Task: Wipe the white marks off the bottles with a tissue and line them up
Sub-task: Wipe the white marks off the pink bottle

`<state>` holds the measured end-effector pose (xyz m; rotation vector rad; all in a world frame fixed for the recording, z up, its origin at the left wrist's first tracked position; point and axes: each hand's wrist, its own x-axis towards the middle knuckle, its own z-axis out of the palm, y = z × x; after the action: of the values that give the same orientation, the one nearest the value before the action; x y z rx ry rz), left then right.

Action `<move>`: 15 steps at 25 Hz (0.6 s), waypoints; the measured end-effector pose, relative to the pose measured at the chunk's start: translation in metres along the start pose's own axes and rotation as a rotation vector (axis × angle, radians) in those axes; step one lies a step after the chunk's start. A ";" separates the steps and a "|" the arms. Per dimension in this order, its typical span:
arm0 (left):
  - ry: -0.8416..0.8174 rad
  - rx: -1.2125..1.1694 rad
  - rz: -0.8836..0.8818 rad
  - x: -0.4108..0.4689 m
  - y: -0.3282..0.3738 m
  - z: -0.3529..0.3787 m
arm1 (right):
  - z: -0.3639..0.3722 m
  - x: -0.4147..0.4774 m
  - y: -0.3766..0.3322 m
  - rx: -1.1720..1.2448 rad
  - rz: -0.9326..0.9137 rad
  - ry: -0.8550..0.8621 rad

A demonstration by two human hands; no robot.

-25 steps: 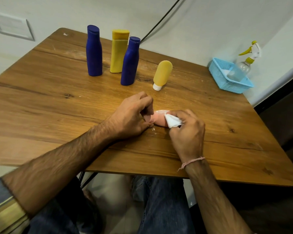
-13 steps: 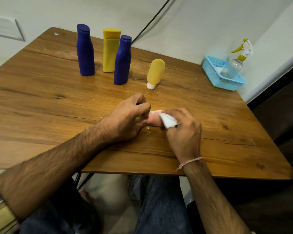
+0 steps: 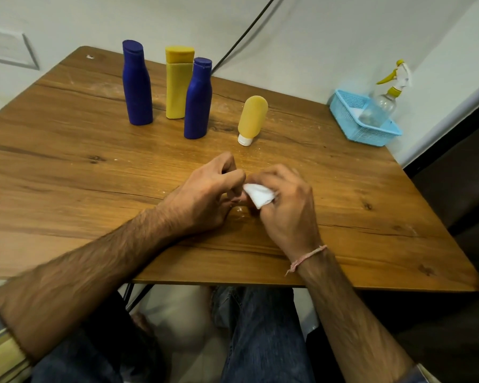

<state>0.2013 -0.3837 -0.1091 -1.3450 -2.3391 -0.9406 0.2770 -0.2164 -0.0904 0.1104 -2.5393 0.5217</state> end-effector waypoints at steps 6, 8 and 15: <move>0.025 0.031 -0.007 0.001 0.000 0.004 | -0.011 0.012 0.034 -0.101 0.169 0.005; 0.043 -0.003 -0.005 0.000 -0.003 0.004 | -0.012 0.005 0.020 -0.004 0.049 -0.070; 0.207 -0.912 -0.613 0.003 -0.008 -0.011 | -0.031 0.018 0.042 0.584 0.524 0.340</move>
<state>0.1922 -0.3912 -0.1025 -0.6317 -2.2375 -2.3923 0.2697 -0.1652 -0.0714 -0.4101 -2.0003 1.3488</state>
